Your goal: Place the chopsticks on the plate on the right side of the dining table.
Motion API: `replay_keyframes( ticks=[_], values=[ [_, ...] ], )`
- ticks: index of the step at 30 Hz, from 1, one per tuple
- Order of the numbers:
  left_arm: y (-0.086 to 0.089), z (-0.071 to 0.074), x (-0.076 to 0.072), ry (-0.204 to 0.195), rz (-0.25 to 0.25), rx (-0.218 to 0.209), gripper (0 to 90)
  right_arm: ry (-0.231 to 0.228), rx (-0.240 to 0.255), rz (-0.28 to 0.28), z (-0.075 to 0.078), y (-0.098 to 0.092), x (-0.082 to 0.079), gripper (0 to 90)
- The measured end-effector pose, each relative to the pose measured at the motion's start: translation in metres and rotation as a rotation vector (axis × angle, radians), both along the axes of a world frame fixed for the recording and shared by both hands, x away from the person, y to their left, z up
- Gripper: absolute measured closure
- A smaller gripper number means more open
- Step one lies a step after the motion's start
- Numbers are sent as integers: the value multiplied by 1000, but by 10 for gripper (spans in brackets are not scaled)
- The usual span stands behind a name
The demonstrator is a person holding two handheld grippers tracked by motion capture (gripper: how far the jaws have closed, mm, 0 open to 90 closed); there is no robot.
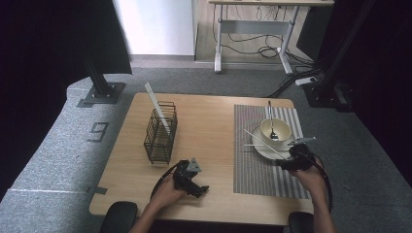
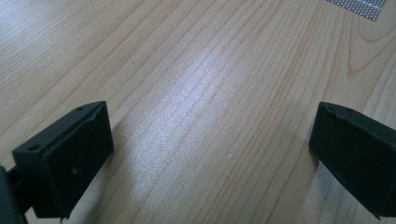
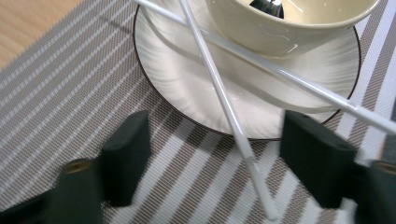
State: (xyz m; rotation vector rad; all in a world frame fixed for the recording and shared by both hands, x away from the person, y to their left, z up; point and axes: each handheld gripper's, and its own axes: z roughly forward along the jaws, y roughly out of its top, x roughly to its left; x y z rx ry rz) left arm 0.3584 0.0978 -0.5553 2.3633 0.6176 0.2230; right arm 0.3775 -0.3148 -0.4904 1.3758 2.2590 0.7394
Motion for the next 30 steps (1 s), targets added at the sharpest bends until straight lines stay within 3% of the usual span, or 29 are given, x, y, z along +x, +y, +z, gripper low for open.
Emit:
replay_keyframes(
  ticks=[8,10,12,15,20,27,30],
  values=[
    [0,0,0,1,2,-2,0,13,76,16,-19,18,-7,34],
    [0,0,0,1,2,-2,0,21,65,22,-22,22,-7,3],
    [0,0,0,1,2,-2,0,10,42,20,-22,24,-8,0],
    [0,0,0,1,2,-2,0,4,73,27,-23,23,-10,0],
    [0,0,0,1,2,-2,0,-9,76,36,-29,24,-13,0],
    [0,0,0,1,2,-2,0,12,46,26,-41,24,-10,0],
    [0,0,0,1,2,-2,0,0,24,10,-42,22,-9,0]
  ],
)
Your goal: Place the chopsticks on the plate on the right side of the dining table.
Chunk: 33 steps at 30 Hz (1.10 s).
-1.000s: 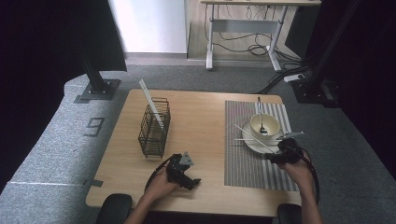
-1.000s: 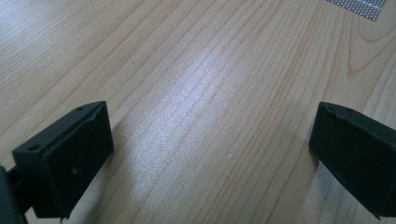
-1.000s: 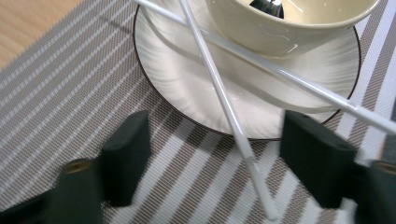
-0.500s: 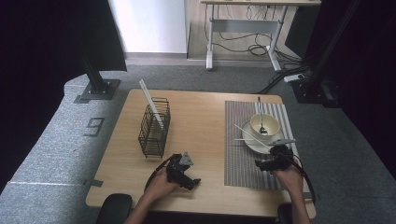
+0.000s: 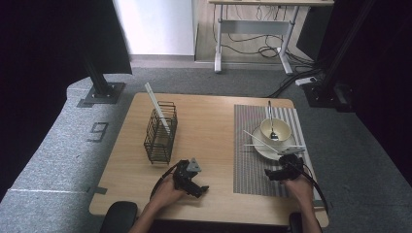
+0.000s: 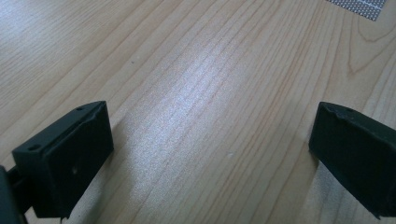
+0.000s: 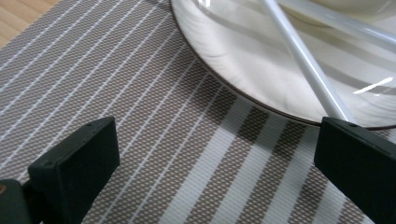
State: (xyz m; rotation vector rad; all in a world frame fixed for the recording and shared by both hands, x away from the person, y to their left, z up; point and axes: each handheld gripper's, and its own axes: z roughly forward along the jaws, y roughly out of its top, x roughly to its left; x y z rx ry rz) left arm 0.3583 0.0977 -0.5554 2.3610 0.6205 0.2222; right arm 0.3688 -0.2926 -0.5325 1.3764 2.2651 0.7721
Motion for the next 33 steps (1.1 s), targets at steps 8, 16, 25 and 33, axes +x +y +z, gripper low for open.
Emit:
replay_keyframes(
  ticks=[8,16,25,33],
  values=[
    [0,0,0,0,0,0,0,-11,-1,-40,-3,-13,3,0],
    [0,0,0,0,-1,0,0,-4,8,-61,-4,-23,9,0],
    [0,0,0,-1,-1,0,0,-2,7,-69,-7,-31,17,1],
    [0,0,0,0,-1,0,0,-7,9,-72,-7,-35,21,2]
  ],
)
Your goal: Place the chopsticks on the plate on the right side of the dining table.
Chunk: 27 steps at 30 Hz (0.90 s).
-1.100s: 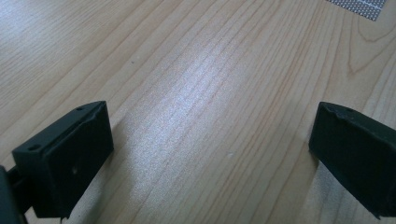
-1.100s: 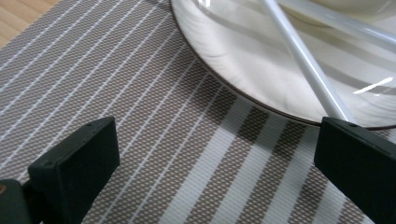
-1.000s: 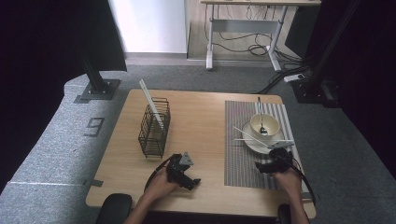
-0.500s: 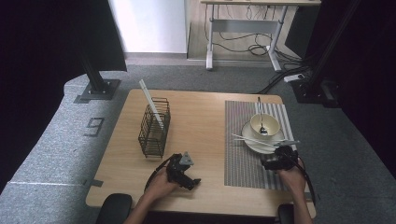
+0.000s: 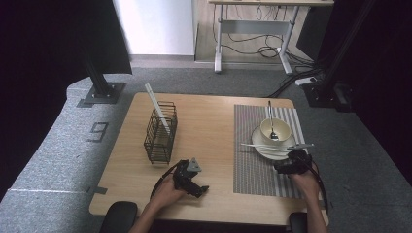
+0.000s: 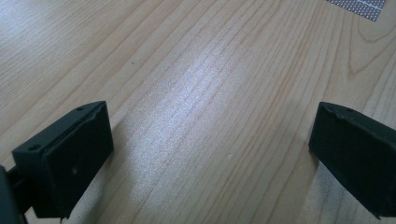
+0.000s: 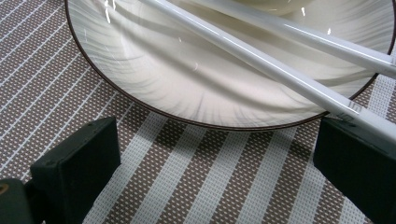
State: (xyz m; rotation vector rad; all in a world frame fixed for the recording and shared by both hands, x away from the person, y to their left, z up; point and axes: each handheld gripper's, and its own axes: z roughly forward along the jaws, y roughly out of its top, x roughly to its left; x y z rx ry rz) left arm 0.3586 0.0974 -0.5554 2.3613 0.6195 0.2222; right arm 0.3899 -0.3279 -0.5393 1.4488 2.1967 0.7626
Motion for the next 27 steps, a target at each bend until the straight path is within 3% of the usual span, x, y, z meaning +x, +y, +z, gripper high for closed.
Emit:
replay_keyframes(
  ticks=[12,20,27],
  values=[
    [0,0,0,0,0,0,0,-13,4,-4,2,-4,1,12],
    [0,0,0,0,0,0,0,-50,11,45,10,11,-11,12],
    [0,0,0,0,0,0,0,-45,17,115,15,36,-9,3]
  ],
)
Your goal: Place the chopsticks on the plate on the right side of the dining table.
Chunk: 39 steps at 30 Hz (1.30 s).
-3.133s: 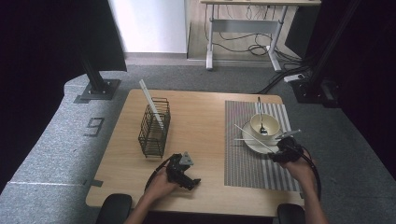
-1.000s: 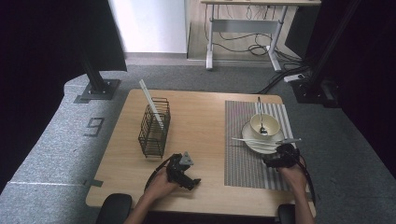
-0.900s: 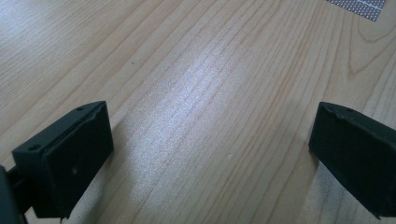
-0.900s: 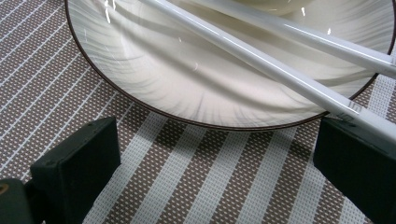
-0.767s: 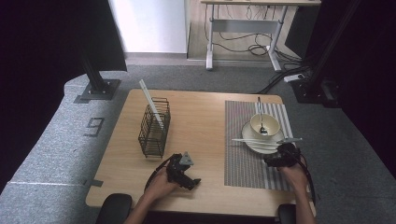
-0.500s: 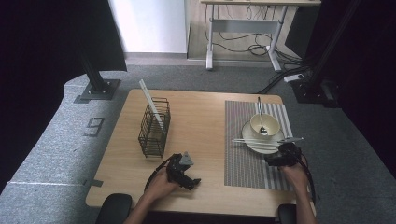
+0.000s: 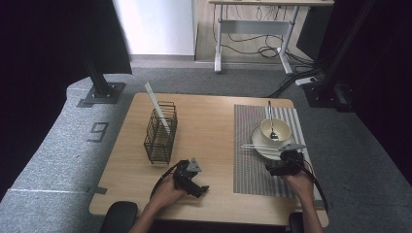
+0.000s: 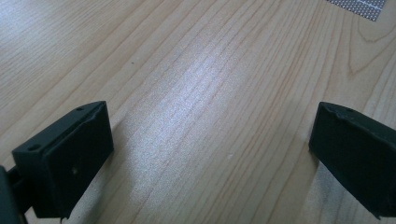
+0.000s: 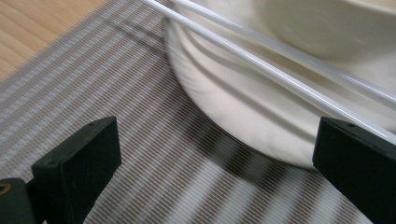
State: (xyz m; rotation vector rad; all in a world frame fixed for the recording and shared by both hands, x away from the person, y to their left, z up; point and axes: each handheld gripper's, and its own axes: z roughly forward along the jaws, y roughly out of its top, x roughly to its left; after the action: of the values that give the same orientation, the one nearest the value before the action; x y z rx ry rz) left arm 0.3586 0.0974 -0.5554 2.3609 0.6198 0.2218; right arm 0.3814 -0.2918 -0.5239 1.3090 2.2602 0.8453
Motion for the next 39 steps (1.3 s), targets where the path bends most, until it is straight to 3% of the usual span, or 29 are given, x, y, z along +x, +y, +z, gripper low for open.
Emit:
replay_keyframes(
  ticks=[12,24,39],
  values=[
    [0,0,0,0,0,0,0,30,22,87,-7,39,19,0],
    [0,0,0,0,0,0,0,9,20,109,-17,45,25,4],
    [0,0,0,0,0,0,0,-6,-6,91,-19,43,32,12]
  ],
)
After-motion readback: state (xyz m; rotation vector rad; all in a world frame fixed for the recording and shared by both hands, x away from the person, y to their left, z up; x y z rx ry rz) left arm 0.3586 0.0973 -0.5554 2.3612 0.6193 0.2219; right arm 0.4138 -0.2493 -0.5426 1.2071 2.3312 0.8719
